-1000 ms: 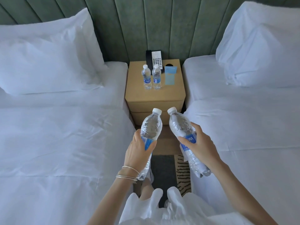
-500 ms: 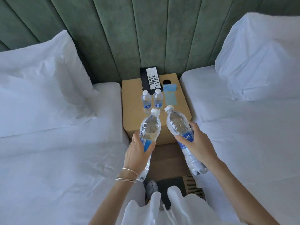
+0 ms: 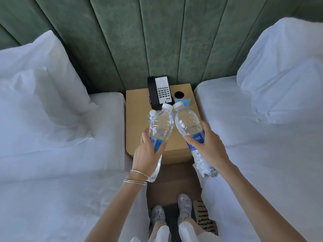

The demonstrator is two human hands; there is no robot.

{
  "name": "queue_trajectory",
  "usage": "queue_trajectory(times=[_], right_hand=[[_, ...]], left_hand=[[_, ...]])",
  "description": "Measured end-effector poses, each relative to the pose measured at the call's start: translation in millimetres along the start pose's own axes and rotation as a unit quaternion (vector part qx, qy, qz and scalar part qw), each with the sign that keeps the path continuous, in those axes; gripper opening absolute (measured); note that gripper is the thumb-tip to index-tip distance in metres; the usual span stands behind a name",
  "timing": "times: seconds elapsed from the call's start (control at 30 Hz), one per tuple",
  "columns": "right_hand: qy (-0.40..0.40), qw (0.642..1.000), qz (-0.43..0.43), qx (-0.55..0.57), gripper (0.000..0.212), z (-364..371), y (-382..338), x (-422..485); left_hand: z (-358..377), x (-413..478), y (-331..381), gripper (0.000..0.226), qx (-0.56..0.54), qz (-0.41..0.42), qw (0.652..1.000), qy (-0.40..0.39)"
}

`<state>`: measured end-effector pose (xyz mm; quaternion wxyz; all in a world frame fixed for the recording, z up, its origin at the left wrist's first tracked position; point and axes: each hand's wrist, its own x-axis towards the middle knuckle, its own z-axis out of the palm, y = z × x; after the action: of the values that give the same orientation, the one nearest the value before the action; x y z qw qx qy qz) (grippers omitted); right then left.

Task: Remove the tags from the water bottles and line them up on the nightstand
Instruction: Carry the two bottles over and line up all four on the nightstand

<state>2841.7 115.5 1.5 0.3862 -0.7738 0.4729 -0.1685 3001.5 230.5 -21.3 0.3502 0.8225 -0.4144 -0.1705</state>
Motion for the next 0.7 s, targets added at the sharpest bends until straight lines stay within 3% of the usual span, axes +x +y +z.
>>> queue_trajectory(times=[0.1, 0.23, 0.4, 0.7], right_hand=[[0.004, 1.0, -0.022, 0.011, 0.063, 7.8, 13.6, 27.7], [0.032, 0.997, -0.041, 0.056, 0.083, 39.0, 46.5, 59.6], [0.093, 0.986, -0.084, 0.111, 0.073, 97.0, 106.3, 90.9], [0.169, 0.942, -0.218, 0.192, 0.071, 201.7, 218.2, 140.1]], left_hand=[[21.7, 23.0, -4.5, 0.059, -0.014, 0.008, 0.999, 0.029], [60.9, 51.9, -24.0, 0.059, -0.036, 0.03, 0.997, 0.065], [123.8, 76.3, -78.0, 0.073, -0.083, 0.088, 0.987, 0.107], [232.4, 114.0, -175.7, 0.059, -0.184, 0.175, 0.951, 0.173]])
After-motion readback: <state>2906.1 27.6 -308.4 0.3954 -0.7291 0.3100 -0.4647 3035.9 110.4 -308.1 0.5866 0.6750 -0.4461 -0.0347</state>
